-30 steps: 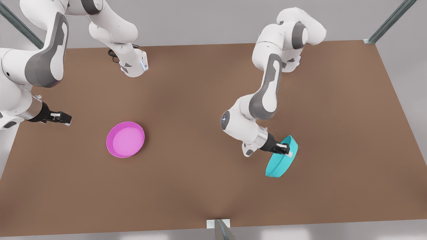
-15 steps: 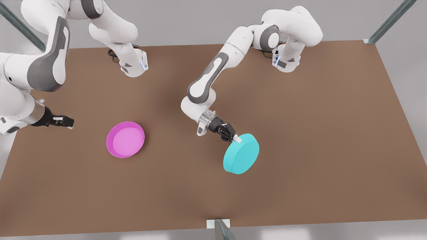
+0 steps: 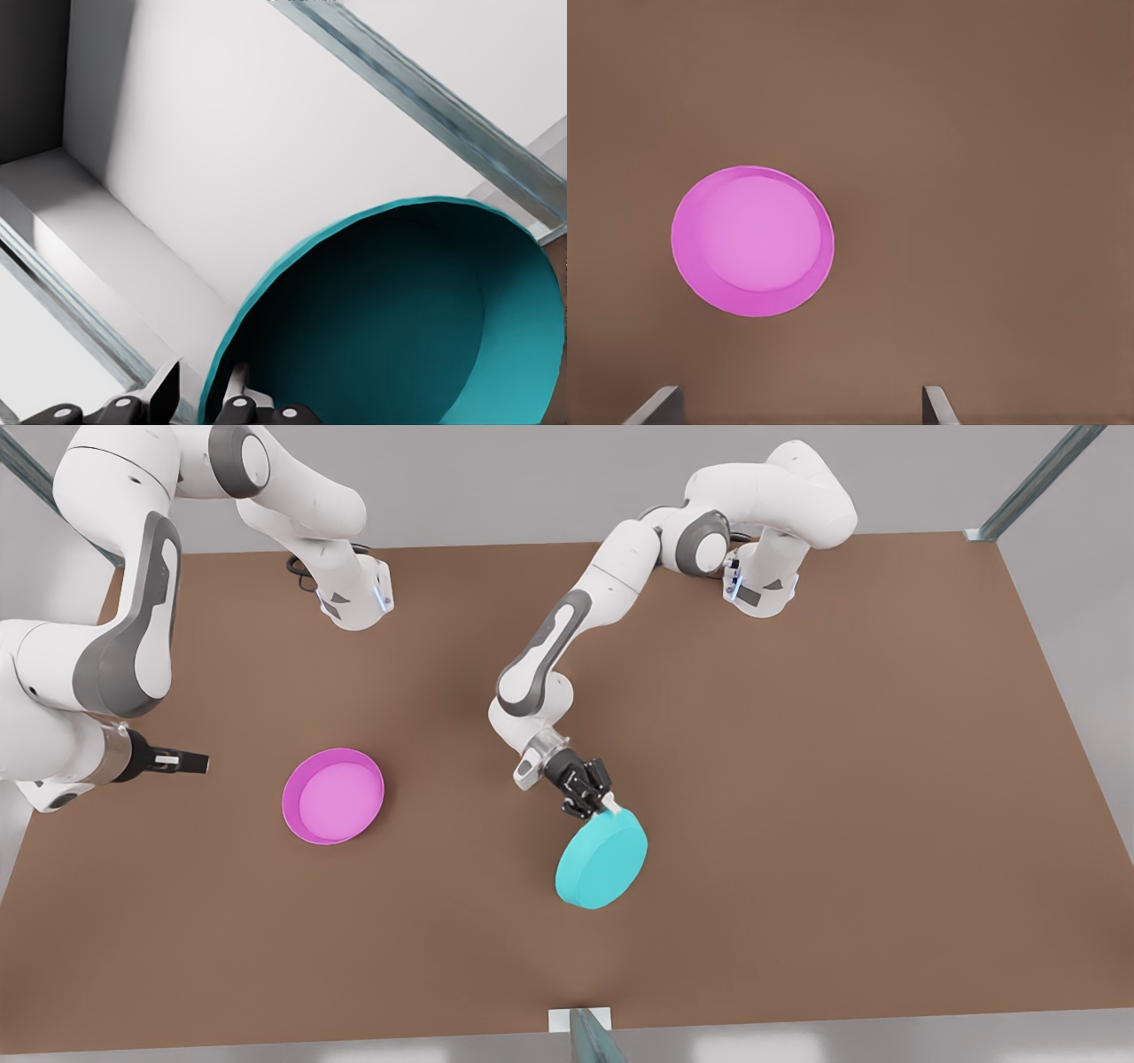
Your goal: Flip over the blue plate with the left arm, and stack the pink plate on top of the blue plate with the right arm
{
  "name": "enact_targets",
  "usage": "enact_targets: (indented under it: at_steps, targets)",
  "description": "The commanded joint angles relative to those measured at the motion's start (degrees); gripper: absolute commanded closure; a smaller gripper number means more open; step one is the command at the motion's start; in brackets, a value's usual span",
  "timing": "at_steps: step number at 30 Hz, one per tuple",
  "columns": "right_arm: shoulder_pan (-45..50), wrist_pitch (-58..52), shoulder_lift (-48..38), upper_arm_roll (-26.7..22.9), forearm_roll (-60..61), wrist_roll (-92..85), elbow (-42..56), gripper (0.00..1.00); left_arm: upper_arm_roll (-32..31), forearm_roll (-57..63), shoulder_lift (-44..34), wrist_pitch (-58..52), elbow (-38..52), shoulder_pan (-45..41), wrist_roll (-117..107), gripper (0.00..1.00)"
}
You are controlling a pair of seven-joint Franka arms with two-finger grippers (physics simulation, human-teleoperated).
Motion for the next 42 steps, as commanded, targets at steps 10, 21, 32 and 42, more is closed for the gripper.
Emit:
enact_targets:
  at_steps: [10, 21, 32, 42]
  targets:
    - [-2.7, 16.7, -0.5, 0.0, -1.8, -0.4, -13.1, 0.0, -16.5, -42.1, -11.8, -6.8, 6.1, 0.2, -27.9, 0.0]
    - [-8.7, 65.2, 3.6, 0.4, 8.3, -1.5, -45.6, 0.0, -1.9, -68.8, -39.6, -30.4, 6.1, 47.1, 64.1, 0.0]
    - [-10.6, 66.5, 4.9, 4.0, 24.3, -4.3, -50.4, 0.0, -42.8, -56.5, -57.3, -13.0, -18.6, 73.6, 68.6, 0.0]
    - [-10.6, 61.7, 6.3, 4.3, 24.3, -8.0, -48.4, 0.69, -44.1, -61.2, -57.9, -16.3, -18.5, 73.6, 68.4, 0.0]
